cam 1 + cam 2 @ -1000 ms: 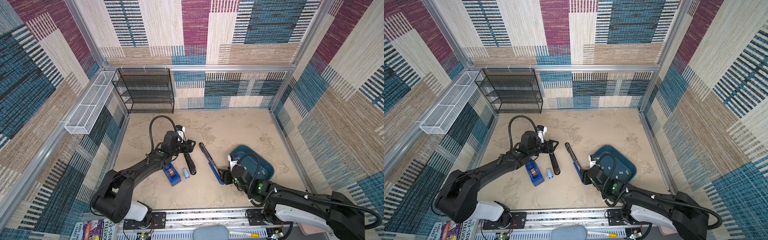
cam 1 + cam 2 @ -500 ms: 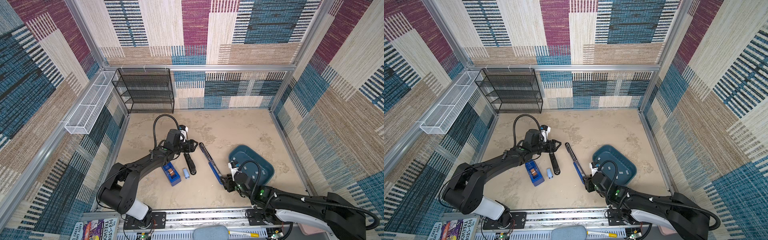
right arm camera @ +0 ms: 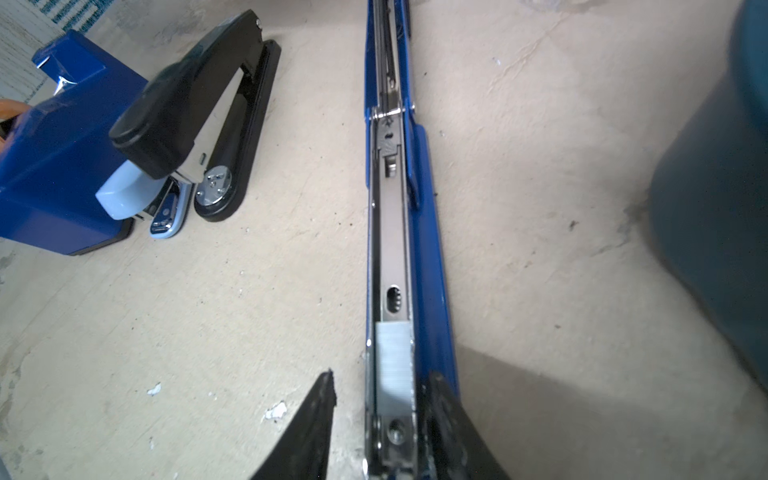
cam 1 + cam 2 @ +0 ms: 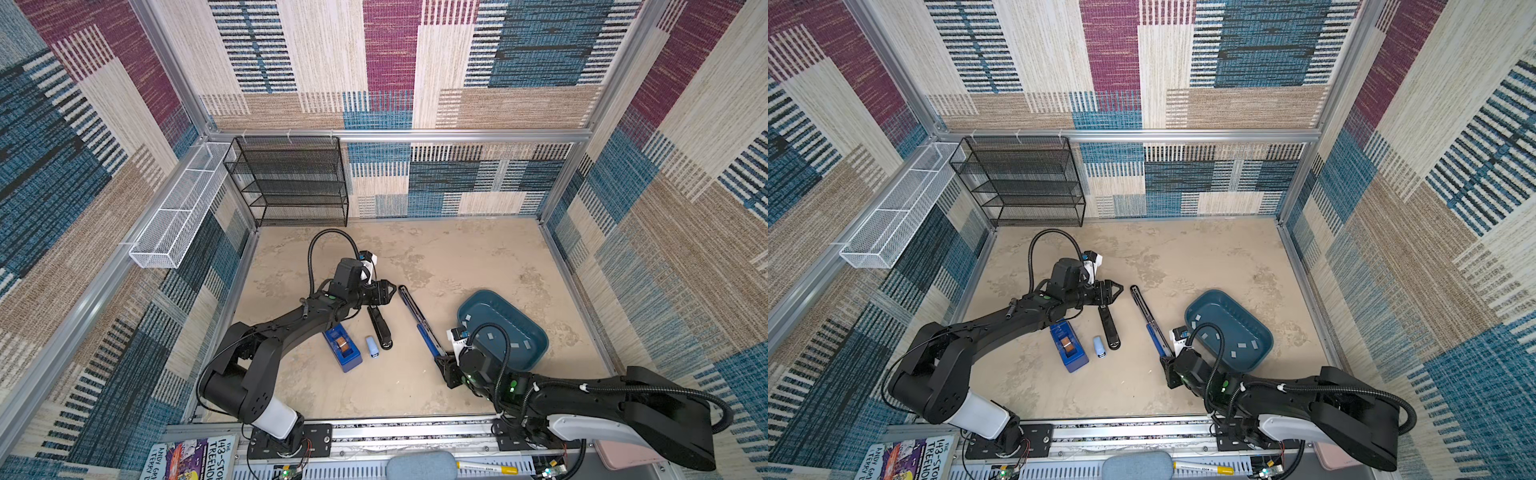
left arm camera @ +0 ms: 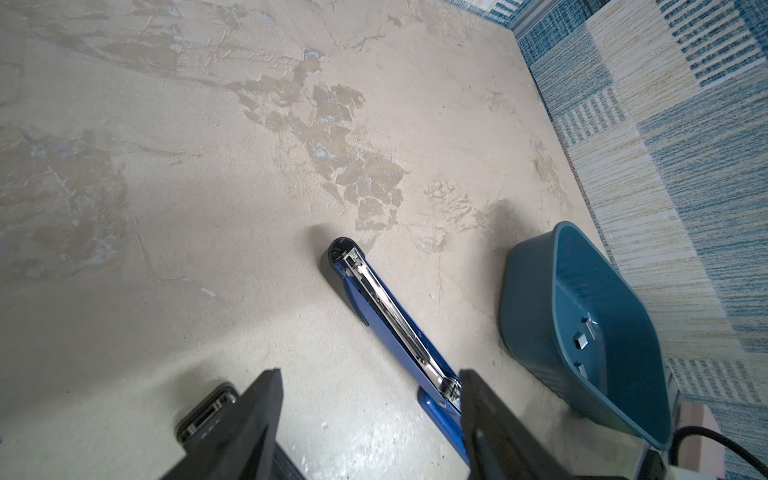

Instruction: Load the staples into the stapler

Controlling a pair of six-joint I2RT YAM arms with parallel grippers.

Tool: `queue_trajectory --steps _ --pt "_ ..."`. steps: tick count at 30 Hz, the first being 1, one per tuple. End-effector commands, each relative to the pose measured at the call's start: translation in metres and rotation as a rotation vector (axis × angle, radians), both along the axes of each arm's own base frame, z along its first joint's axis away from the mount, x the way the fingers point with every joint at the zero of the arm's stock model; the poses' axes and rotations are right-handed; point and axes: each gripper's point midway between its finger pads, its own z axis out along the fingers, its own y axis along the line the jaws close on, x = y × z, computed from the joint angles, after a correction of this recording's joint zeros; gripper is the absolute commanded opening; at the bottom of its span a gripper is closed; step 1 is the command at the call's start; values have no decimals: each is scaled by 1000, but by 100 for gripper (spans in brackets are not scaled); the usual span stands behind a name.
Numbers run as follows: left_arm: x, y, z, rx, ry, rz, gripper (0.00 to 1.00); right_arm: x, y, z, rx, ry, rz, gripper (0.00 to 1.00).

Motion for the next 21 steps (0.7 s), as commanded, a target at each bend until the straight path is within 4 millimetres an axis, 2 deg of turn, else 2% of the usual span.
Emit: queue_trajectory --steps 1,8,21 --pt "3 -4 7 -25 -10 -8 71 8 -5 5 -1 -48 -71 38" --pt "3 -5 6 -28 -10 -9 71 8 -8 0 -30 -66 -89 36" --pt "3 -8 2 -42 9 -16 72 10 1 -7 -57 -77 -72 20"
